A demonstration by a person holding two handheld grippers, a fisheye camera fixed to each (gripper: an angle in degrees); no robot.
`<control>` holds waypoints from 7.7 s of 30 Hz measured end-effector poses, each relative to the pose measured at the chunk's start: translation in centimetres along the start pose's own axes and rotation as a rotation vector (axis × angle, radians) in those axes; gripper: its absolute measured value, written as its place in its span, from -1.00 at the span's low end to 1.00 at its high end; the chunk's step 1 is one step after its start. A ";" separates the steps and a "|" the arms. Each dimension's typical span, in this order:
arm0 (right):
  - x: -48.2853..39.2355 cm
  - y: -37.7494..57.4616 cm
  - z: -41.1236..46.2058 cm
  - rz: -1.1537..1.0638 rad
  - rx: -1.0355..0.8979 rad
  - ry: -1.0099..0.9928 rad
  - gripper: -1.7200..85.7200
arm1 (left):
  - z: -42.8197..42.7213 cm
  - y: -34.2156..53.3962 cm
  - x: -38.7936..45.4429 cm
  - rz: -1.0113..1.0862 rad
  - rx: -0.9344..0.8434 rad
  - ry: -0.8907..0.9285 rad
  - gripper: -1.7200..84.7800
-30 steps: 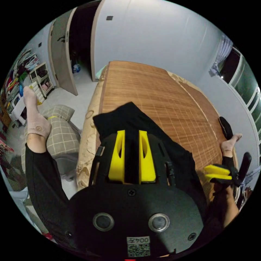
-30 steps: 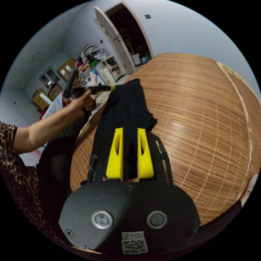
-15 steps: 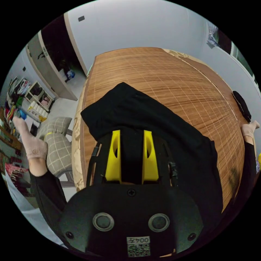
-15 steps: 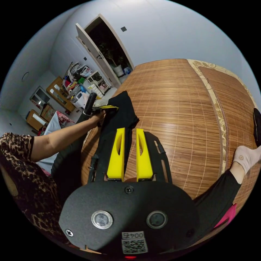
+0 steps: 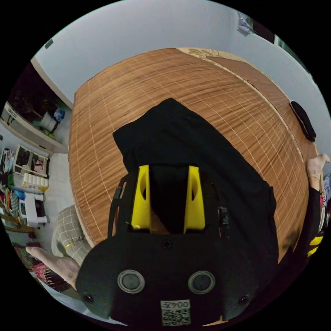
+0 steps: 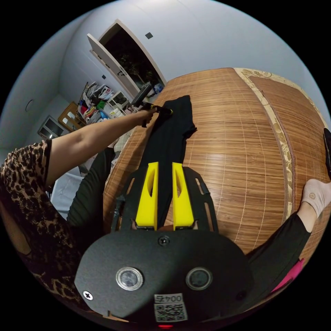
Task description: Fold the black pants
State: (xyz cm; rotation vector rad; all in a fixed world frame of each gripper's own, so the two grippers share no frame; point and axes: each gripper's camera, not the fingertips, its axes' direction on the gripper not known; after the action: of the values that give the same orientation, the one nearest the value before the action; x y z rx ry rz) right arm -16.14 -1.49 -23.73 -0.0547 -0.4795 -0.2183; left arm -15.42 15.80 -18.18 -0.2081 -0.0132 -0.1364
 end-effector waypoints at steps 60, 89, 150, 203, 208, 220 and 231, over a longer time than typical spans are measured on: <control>-6.8 9.1 -11.5 0.082 -0.023 -0.038 -0.85 | -12.1 20.9 19.1 -0.074 0.119 -0.022 -0.69; -10.7 14.0 1.8 0.154 -0.222 0.296 -0.76 | -18.4 50.6 17.5 -0.019 0.027 0.415 -0.67; -18.9 34.2 11.5 0.348 -0.667 -0.002 -0.78 | -21.7 81.4 28.2 0.333 -0.086 0.497 -0.77; -12.3 42.2 5.7 0.404 -0.508 -0.087 -0.87 | -6.9 81.5 21.8 -0.129 -0.395 0.952 -0.80; -12.8 42.5 4.3 0.334 -0.405 -0.270 -0.87 | -6.3 81.7 22.1 -0.140 -0.398 0.961 -0.81; -12.9 42.7 4.7 0.397 -0.461 -0.159 -0.87 | -5.2 82.2 23.2 -0.154 -0.404 0.971 -0.83; -14.4 41.5 7.4 0.370 -0.583 -0.034 -0.87 | -4.7 82.6 24.7 -0.150 -0.405 0.969 -0.84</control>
State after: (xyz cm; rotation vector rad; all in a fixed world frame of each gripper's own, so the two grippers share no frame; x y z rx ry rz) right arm -22.77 42.56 -23.88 -0.7124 -0.4180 0.0132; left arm 20.33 91.62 -39.09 -0.5281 0.9714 -0.3792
